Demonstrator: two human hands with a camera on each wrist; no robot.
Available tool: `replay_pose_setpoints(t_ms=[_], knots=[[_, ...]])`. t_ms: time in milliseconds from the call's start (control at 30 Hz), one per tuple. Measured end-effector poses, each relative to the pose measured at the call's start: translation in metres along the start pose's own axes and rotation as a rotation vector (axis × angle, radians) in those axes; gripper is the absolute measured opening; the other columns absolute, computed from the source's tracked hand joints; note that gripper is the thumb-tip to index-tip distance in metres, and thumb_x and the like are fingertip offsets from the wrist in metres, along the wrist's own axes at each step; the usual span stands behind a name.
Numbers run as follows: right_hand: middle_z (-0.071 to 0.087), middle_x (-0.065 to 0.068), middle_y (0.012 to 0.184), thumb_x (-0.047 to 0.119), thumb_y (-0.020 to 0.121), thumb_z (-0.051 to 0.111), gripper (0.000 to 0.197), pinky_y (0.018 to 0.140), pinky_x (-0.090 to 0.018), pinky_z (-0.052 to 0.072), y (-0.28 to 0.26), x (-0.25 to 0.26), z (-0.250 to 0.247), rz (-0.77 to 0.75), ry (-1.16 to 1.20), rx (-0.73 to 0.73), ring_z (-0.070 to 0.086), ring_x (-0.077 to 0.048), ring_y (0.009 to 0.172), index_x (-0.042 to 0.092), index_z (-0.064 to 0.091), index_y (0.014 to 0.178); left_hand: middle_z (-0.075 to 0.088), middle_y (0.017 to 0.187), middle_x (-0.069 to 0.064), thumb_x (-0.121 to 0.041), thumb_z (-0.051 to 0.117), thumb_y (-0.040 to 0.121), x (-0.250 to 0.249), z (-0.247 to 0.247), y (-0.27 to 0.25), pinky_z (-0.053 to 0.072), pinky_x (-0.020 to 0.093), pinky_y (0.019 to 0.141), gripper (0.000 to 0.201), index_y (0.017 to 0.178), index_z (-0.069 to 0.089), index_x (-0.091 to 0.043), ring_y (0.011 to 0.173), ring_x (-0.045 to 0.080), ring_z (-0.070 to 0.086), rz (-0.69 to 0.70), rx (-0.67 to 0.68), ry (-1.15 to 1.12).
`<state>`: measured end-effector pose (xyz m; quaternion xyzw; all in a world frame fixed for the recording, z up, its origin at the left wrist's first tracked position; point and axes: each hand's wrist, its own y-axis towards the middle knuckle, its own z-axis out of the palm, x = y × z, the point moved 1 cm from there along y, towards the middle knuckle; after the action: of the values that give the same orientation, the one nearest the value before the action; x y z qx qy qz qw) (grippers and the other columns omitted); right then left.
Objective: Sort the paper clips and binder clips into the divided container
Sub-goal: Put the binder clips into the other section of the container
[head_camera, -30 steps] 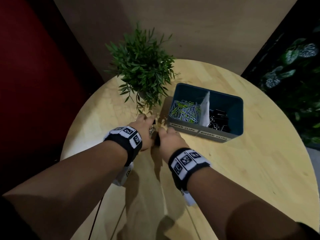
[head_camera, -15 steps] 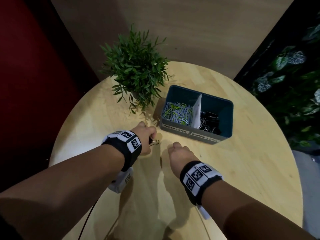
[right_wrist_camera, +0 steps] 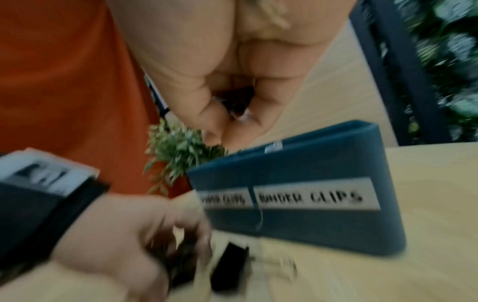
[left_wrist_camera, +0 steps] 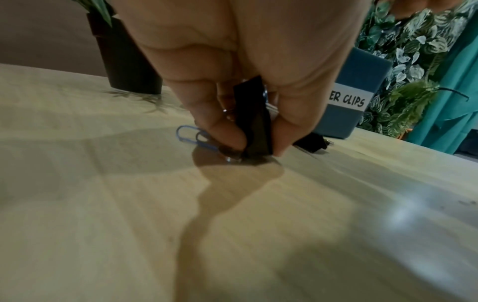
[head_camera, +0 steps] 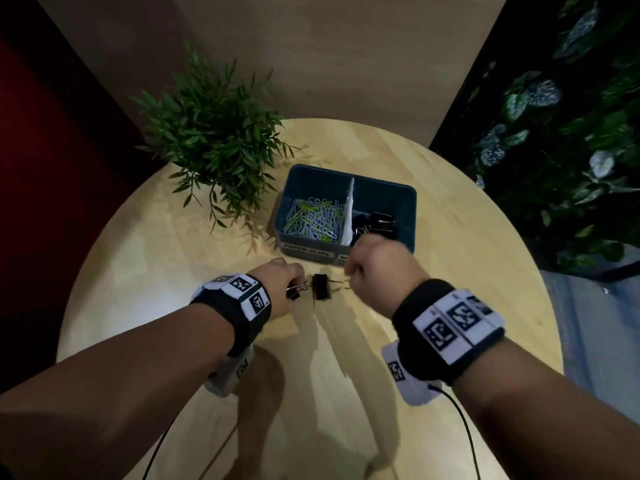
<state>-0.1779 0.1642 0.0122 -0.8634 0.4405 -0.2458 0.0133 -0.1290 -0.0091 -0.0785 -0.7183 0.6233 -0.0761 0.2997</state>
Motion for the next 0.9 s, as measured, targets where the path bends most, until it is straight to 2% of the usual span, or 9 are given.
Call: replay_pose_setpoints(t_ms=[100, 267, 400, 567, 633, 700, 800, 867, 900], knots=[[0.053, -0.009, 0.116, 0.006, 0.087, 0.044, 0.034, 0.091, -0.033, 0.046, 0.005, 0.0, 0.042, -0.011, -0.136, 0.241, 0.055, -0.028, 0.109, 0.012, 0.061, 0.116, 0.048, 0.117, 0.005, -0.019, 0.062, 0.076, -0.005, 0.002, 0.0, 0.05, 0.034, 0.09, 0.058, 0.129, 0.041, -0.031, 0.103, 0.027, 0.058, -0.045, 0.006, -0.028], [0.042, -0.012, 0.13, 0.016, 0.089, 0.051, 0.061, 0.098, -0.041, 0.042, 0.023, -0.001, 0.086, 0.142, -0.029, 0.299, 0.042, -0.032, 0.123, 0.021, 0.025, 0.144, 0.046, 0.118, 0.007, -0.023, 0.064, 0.079, -0.01, 0.006, -0.002, 0.048, 0.032, 0.09, 0.046, 0.124, 0.053, -0.024, 0.104, 0.027, 0.056, -0.065, -0.034, 0.031], [0.047, -0.014, 0.115, 0.017, 0.088, 0.05, 0.034, 0.089, -0.041, 0.048, 0.036, -0.004, 0.096, 0.176, -0.037, 0.276, 0.051, -0.037, 0.11, 0.022, 0.044, 0.122, 0.044, 0.116, 0.007, -0.024, 0.065, 0.078, -0.011, 0.006, -0.008, 0.049, 0.033, 0.089, 0.04, 0.117, 0.055, -0.022, 0.103, 0.027, 0.056, -0.041, 0.0, 0.07], [0.052, -0.012, 0.11, 0.016, 0.087, 0.049, 0.027, 0.081, -0.035, 0.049, 0.011, -0.014, 0.084, 0.08, -0.097, 0.319, 0.058, -0.035, 0.101, 0.016, 0.053, 0.114, 0.042, 0.103, 0.0, -0.024, 0.068, 0.073, -0.01, 0.002, -0.021, 0.048, 0.03, 0.09, 0.034, 0.106, 0.057, -0.023, 0.098, 0.024, 0.056, -0.017, 0.03, 0.004], [0.053, -0.009, 0.101, 0.026, 0.084, 0.046, 0.026, 0.077, -0.032, 0.046, -0.008, -0.012, 0.071, 0.027, -0.005, 0.222, 0.058, -0.032, 0.096, 0.017, 0.053, 0.107, 0.039, 0.099, -0.003, -0.023, 0.068, 0.074, -0.011, -0.003, -0.025, 0.042, 0.024, 0.087, 0.034, 0.106, 0.058, -0.023, 0.098, 0.021, 0.054, 0.017, 0.005, -0.03], [0.056, -0.008, 0.091, 0.038, 0.076, 0.039, 0.035, 0.073, -0.032, 0.047, -0.023, -0.005, 0.046, -0.057, 0.121, 0.021, 0.058, -0.029, 0.087, 0.017, 0.056, 0.098, 0.039, 0.098, -0.004, -0.023, 0.07, 0.074, -0.015, -0.012, -0.029, 0.04, 0.022, 0.085, 0.035, 0.107, 0.059, -0.021, 0.093, 0.018, 0.051, 0.068, -0.058, -0.082], [0.056, -0.006, 0.085, 0.024, 0.08, 0.052, 0.022, 0.069, -0.029, 0.042, -0.021, -0.006, -0.001, -0.092, 0.224, -0.329, 0.052, -0.023, 0.077, 0.013, 0.06, 0.097, 0.043, 0.098, -0.004, -0.018, 0.072, 0.072, -0.024, -0.027, -0.033, 0.045, 0.027, 0.088, 0.032, 0.102, 0.061, -0.021, 0.091, 0.015, 0.049, 0.116, -0.14, -0.186], [0.051, -0.003, 0.091, 0.018, 0.085, 0.056, 0.02, 0.07, -0.027, 0.036, -0.01, -0.016, -0.023, 0.001, 0.211, -0.392, 0.047, -0.02, 0.08, 0.015, 0.057, 0.105, 0.048, 0.098, -0.002, -0.014, 0.073, 0.069, -0.031, -0.037, -0.036, 0.048, 0.031, 0.088, 0.03, 0.093, 0.06, -0.026, 0.093, 0.018, 0.052, 0.139, -0.169, -0.266], [0.051, -0.004, 0.097, 0.018, 0.088, 0.054, 0.022, 0.072, -0.026, 0.036, -0.003, -0.023, -0.027, 0.056, 0.188, -0.347, 0.048, -0.021, 0.085, 0.016, 0.056, 0.109, 0.049, 0.097, -0.003, -0.012, 0.073, 0.067, -0.035, -0.042, -0.037, 0.048, 0.032, 0.087, 0.031, 0.087, 0.058, -0.031, 0.092, 0.019, 0.053, 0.16, -0.188, -0.313]])
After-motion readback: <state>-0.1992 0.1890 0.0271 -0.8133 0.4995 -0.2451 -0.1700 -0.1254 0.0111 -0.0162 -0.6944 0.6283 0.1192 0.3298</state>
